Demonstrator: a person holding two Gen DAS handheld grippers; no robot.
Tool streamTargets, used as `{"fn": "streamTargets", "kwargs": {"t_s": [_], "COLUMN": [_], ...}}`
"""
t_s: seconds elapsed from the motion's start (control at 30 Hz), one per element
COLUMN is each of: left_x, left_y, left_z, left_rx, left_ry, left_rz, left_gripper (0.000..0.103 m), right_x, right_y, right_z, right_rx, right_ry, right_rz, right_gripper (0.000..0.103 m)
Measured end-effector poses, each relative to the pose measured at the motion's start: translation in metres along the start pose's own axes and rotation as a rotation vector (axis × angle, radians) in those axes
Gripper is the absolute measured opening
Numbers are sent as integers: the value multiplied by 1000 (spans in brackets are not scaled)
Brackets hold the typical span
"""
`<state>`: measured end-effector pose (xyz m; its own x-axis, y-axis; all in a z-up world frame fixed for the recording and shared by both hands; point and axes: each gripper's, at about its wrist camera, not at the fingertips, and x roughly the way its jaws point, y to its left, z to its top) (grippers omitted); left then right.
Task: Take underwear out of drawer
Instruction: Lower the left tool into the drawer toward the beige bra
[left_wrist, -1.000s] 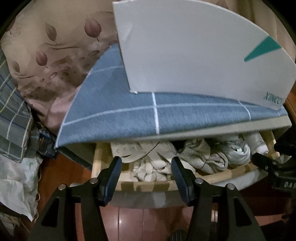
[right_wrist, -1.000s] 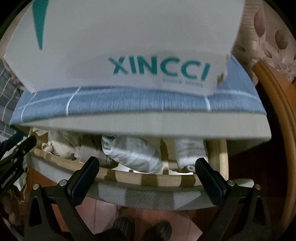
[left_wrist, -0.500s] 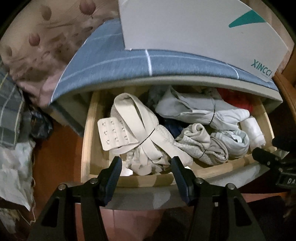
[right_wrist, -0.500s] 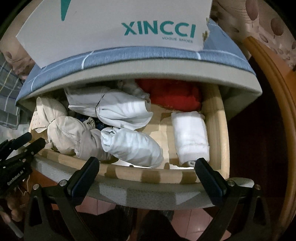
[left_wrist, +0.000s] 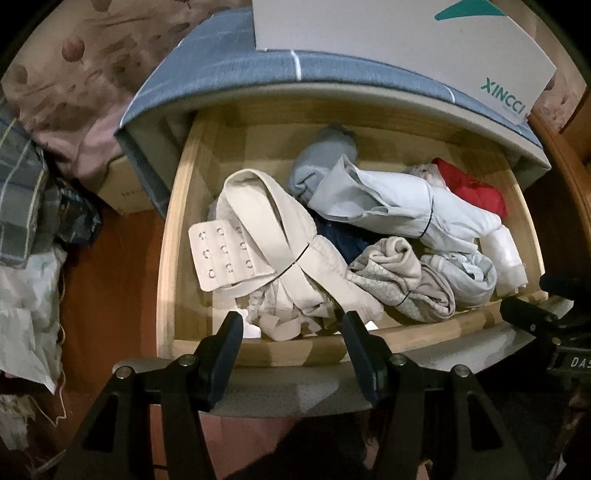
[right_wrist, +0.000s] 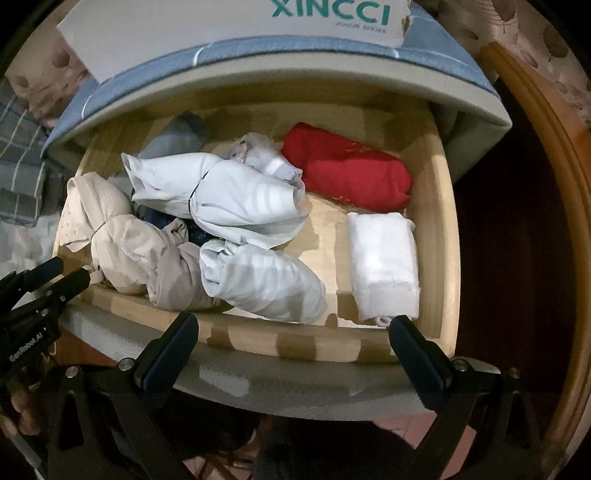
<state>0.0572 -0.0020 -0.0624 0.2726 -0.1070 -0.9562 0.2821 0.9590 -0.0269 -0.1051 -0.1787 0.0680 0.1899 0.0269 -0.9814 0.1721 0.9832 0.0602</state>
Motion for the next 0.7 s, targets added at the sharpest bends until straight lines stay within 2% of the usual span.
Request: {"fn": "streamTargets", "kwargs": {"t_s": [0.13, 0.27, 0.37, 0.47, 0.57, 0.7], "left_x": [-2, -2, 0, -3, -10, -28], "left_y": [-3, 0, 4, -1, -5, 1], "left_z": [-8, -10, -9, -10, -11, -3], "left_rx": [17, 8, -7, -2, -2, -52], "left_ry": [15, -5, 0, -10, -49, -111], "left_rz": [14, 35, 23, 23, 49, 21], "left_gripper": [58, 58, 58, 58, 58, 58], "right_x": [10, 19, 25, 28, 28, 22], "right_y": [1, -2, -2, 2, 5, -1], "right_z": [9, 24, 43, 61, 81, 112], "right_rx": [-12, 4, 0, -49, -90, -99], "right_ry": [36, 62, 64, 55, 34, -13], "right_rz": [10, 39, 17, -8, 16, 30], "right_gripper": [101, 101, 101, 102, 102, 102]}}
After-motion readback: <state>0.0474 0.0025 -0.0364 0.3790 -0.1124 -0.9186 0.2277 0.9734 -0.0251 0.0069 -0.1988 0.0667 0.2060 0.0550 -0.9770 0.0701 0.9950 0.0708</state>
